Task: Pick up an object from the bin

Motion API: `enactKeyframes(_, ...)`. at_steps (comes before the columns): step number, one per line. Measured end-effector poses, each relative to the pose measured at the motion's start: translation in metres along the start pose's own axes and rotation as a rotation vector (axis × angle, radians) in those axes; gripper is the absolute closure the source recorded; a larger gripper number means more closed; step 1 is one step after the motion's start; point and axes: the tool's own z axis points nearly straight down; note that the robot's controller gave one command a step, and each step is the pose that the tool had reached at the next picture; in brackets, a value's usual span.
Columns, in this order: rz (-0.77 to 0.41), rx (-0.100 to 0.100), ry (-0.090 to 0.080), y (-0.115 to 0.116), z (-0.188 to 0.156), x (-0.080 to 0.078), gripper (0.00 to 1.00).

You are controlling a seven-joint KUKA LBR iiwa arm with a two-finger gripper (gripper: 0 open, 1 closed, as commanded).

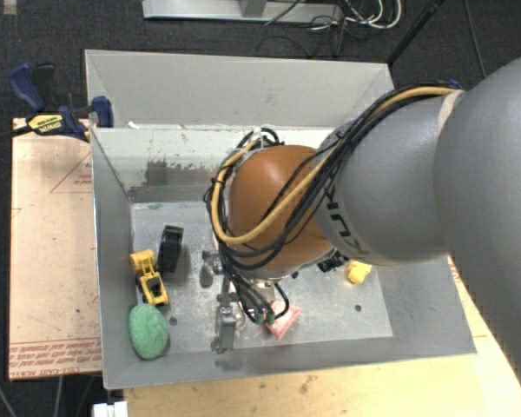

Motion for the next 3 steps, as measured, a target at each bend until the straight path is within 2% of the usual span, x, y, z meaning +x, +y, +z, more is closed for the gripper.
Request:
enactKeyframes(1, 0.003, -0.002, -0.008, -0.001, -0.004, -0.002, 0.0)
enactKeyframes(2, -0.022, -0.004, -0.014, -0.043, 0.034, -0.032, 0.0)
enactKeyframes(3, 0.066, -0.001, -0.009, -0.088, 0.067, -0.01, 0.0)
